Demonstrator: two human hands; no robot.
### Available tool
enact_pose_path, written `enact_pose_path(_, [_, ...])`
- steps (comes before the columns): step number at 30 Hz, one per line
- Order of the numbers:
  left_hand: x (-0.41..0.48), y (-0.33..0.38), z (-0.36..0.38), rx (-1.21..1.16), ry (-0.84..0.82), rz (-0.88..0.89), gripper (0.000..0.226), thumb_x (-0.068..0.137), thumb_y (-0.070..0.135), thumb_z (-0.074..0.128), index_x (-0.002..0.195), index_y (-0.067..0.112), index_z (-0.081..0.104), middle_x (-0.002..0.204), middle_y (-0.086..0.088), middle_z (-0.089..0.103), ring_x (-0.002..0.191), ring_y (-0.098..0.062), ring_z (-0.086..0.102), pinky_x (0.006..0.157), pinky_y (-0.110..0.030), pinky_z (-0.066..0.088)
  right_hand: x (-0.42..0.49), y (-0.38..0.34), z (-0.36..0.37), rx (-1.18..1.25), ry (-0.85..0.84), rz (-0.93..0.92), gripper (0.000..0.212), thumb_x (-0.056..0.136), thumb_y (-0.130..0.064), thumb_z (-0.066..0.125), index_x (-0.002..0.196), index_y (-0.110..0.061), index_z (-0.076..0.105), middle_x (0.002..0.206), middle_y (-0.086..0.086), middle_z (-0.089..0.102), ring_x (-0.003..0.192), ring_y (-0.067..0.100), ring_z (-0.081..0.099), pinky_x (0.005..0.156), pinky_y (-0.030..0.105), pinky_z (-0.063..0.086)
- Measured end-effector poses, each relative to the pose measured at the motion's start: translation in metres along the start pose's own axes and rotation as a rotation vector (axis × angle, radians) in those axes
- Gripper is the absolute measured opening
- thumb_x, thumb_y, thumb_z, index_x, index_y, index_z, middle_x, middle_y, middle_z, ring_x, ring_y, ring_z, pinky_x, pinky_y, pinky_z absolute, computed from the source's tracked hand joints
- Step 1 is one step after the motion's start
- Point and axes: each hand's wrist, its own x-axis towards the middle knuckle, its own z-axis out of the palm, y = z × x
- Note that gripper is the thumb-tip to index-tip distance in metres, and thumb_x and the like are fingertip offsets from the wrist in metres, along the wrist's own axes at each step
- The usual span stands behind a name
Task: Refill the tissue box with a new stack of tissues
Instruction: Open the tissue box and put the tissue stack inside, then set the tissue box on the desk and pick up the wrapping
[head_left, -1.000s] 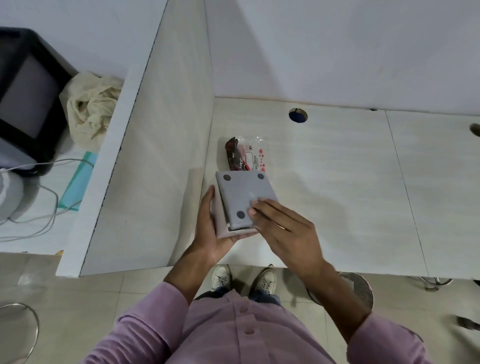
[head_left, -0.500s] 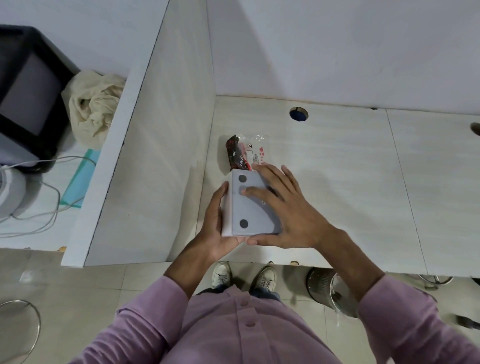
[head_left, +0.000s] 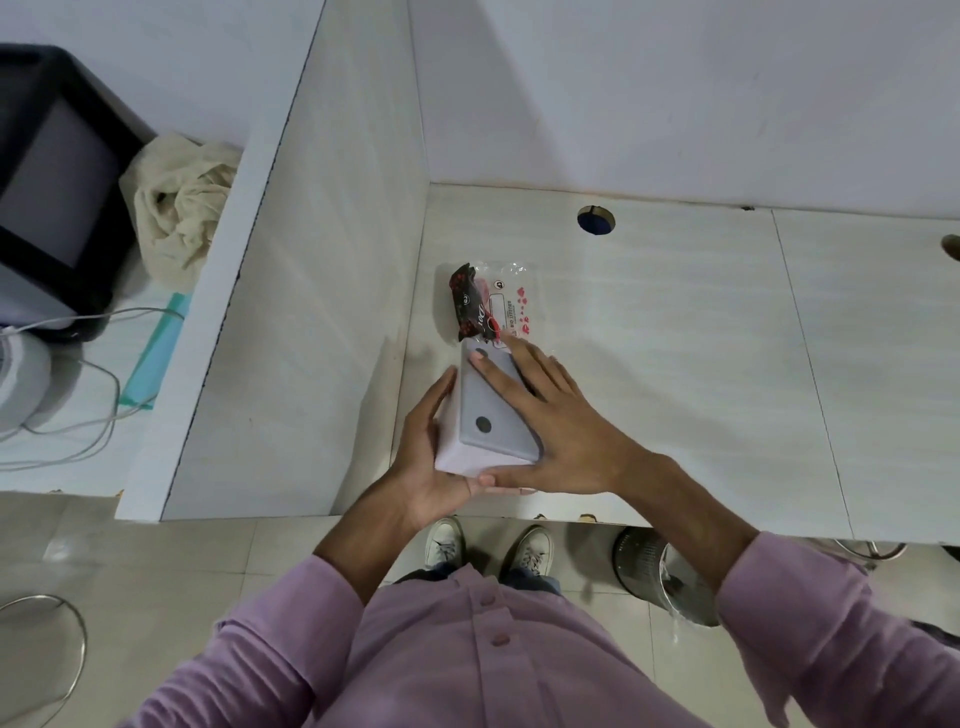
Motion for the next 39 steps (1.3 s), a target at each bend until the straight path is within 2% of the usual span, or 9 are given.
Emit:
enact_pose_path(3, [0.001, -0.001, -0.010, -0.088, -0.013, -0.020, 0.066, 0.093, 0.060, 0.052, 0.125, 0.006, 0.073, 0.124, -0.025, 0.069, 0.109, -0.046, 0.068, 0.096, -0.066, 0.049, -0.002, -0.006, 0.006, 0.051, 0.086, 0.060, 0.106, 0.079, -0.080, 0.057, 0.164, -0.027, 0.021, 0.172, 0.003, 0.019, 0.159, 0.024, 0.015, 0.128, 0.054, 0.015])
enact_pose_path(5, [0.003, 0.001, -0.014, -0.133, -0.015, 0.009, 0.063, 0.096, 0.058, 0.047, 0.121, 0.007, 0.075, 0.122, -0.023, 0.070, 0.107, -0.043, 0.069, 0.092, -0.060, 0.051, -0.006, -0.012, 0.013, 0.014, 0.253, 0.029, 0.094, 0.081, -0.070, 0.065, 0.156, -0.018, 0.042, 0.161, 0.006, 0.044, 0.150, 0.023, 0.038, 0.124, 0.048, 0.030])
enact_pose_path(14, [0.009, -0.001, -0.007, -0.049, 0.115, 0.047, 0.059, 0.099, 0.058, 0.043, 0.121, 0.011, 0.070, 0.106, -0.018, 0.074, 0.092, -0.036, 0.072, 0.082, -0.051, 0.058, -0.009, -0.013, 0.017, -0.220, 0.397, -0.014, 0.077, 0.079, -0.050, 0.079, 0.142, -0.012, 0.056, 0.139, 0.008, 0.065, 0.123, 0.029, 0.065, 0.099, 0.040, 0.055])
enact_pose_path(19, [0.018, -0.004, -0.012, 0.207, 0.271, 0.107, 0.089, 0.082, 0.082, 0.043, 0.137, 0.015, 0.061, 0.122, -0.011, 0.072, 0.109, -0.025, 0.068, 0.111, -0.054, 0.046, -0.010, -0.007, 0.012, 0.214, 0.405, 0.272, 0.083, 0.071, -0.042, 0.090, 0.143, -0.020, 0.054, 0.125, -0.003, 0.071, 0.102, 0.020, 0.069, 0.083, 0.033, 0.057])
enact_pose_path(21, [0.018, -0.004, -0.016, 0.188, 0.240, 0.197, 0.081, 0.083, 0.074, 0.047, 0.135, 0.014, 0.062, 0.124, -0.010, 0.072, 0.110, -0.023, 0.069, 0.110, -0.049, 0.048, -0.010, -0.007, 0.013, 0.541, 0.416, 0.377, 0.077, 0.071, -0.041, 0.090, 0.138, -0.021, 0.058, 0.121, -0.011, 0.071, 0.104, 0.009, 0.068, 0.085, 0.030, 0.057])
enact_pose_path(25, [0.017, 0.001, -0.016, 0.255, 0.146, 0.268, 0.048, 0.089, 0.050, 0.060, 0.123, 0.018, 0.074, 0.128, -0.017, 0.073, 0.118, -0.037, 0.069, 0.096, -0.055, 0.058, -0.012, -0.002, 0.017, 1.176, 0.488, 0.546, 0.058, 0.075, -0.046, 0.078, 0.120, -0.011, 0.069, 0.109, 0.005, 0.079, 0.097, 0.025, 0.077, 0.077, 0.039, 0.062])
enact_pose_path(29, [0.022, -0.004, -0.010, 0.396, 0.257, 0.273, 0.063, 0.076, 0.055, 0.078, 0.123, 0.013, 0.074, 0.120, -0.018, 0.076, 0.114, -0.043, 0.070, 0.100, -0.066, 0.053, -0.021, 0.006, 0.024, 1.281, 0.481, 0.659, 0.041, 0.088, -0.040, 0.074, 0.116, -0.010, 0.072, 0.107, 0.013, 0.079, 0.098, 0.032, 0.076, 0.078, 0.042, 0.062])
enact_pose_path(34, [0.041, -0.008, -0.003, 0.612, 0.427, 0.238, 0.042, 0.087, 0.058, 0.068, 0.101, 0.019, 0.077, 0.092, -0.005, 0.081, 0.088, -0.025, 0.077, 0.077, -0.038, 0.061, -0.034, 0.032, 0.031, 1.218, 0.397, 0.850, 0.041, 0.089, -0.045, 0.075, 0.113, -0.012, 0.075, 0.099, 0.007, 0.081, 0.091, 0.023, 0.076, 0.073, 0.037, 0.063])
enact_pose_path(39, [0.063, -0.004, -0.016, 0.644, 0.392, 0.160, 0.076, 0.088, 0.051, 0.075, 0.150, 0.015, 0.048, 0.138, -0.007, 0.063, 0.120, -0.023, 0.065, 0.108, -0.045, 0.052, -0.049, 0.084, 0.039, 1.214, 0.576, 1.103, 0.035, 0.092, -0.047, 0.072, 0.100, -0.013, 0.077, 0.102, 0.011, 0.079, 0.096, 0.030, 0.074, 0.081, 0.045, 0.064])
